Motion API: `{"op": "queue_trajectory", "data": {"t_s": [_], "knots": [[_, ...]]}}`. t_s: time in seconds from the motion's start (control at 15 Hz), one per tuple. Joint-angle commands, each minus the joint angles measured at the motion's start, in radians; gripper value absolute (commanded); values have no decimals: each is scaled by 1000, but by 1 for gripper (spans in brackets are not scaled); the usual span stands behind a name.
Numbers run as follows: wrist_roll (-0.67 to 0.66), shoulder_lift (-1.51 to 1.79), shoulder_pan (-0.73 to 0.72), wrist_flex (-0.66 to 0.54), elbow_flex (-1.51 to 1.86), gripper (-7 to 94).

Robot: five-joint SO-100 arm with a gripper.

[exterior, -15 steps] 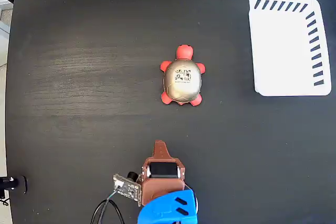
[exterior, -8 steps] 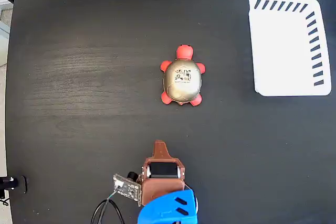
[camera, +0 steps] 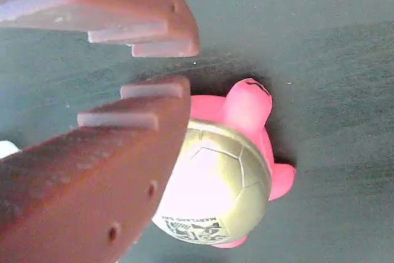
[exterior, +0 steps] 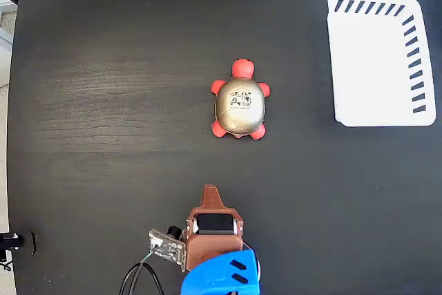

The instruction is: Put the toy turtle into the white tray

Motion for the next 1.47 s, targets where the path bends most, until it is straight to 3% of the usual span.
{"op": "queue_trajectory", "data": {"t_s": [0.0, 0.8, 1.0, 1.4], "knots": [[17, 2, 0, 0, -8, 0], [32, -66, -17, -43, -12, 0], [153, -350, -20, -140, -160, 0], [503, -865, 18, -69, -687, 0]]}}
